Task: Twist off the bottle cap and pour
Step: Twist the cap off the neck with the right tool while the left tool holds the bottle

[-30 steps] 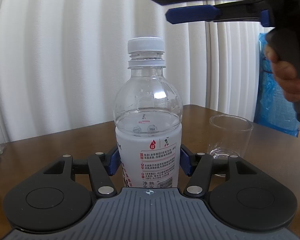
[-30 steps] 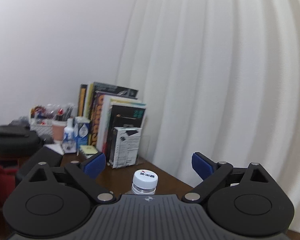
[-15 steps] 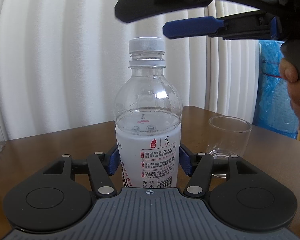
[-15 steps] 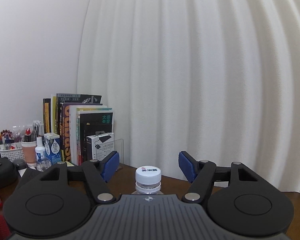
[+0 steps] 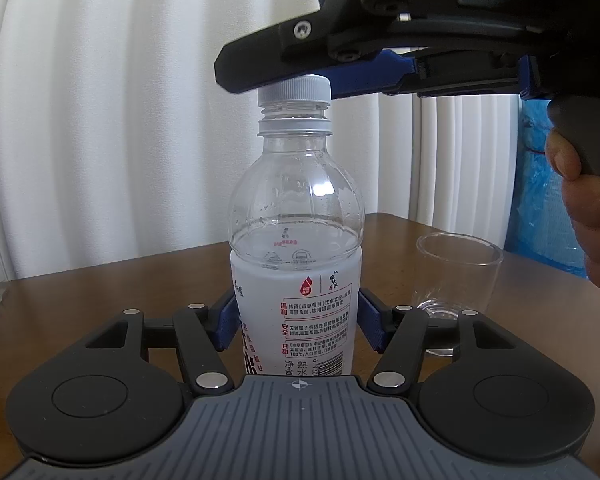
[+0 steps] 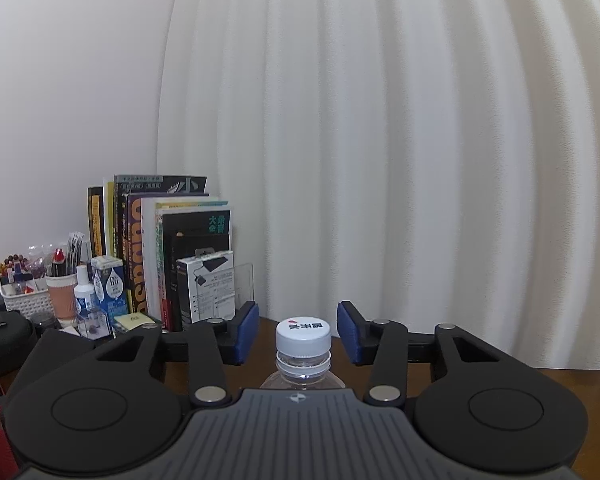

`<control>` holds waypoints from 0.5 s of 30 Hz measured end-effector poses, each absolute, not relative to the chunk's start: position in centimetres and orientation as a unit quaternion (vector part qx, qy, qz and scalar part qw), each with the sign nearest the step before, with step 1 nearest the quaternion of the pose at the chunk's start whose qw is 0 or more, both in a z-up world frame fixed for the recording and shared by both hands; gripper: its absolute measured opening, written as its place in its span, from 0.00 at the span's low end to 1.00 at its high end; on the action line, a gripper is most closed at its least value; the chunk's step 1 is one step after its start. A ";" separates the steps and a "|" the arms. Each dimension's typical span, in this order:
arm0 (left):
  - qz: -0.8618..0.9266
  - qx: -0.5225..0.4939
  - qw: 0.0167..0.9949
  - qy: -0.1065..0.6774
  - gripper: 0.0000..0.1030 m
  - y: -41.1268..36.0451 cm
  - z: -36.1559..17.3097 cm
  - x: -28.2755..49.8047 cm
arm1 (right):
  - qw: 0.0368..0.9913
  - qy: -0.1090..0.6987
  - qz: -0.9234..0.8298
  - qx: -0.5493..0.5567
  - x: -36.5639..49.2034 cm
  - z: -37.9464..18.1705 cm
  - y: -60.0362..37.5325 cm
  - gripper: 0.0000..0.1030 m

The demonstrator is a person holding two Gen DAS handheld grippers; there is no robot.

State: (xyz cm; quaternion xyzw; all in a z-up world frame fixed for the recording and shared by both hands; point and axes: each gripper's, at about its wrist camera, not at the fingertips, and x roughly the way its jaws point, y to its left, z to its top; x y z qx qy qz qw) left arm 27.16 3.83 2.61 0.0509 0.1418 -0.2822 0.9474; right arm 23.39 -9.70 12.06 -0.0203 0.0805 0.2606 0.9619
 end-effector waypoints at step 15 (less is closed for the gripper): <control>-0.288 0.059 0.945 0.141 0.60 3.9 2.4 27.4 | 0.937 0.113 0.330 -0.010 25.3 12.9 -12.1 0.31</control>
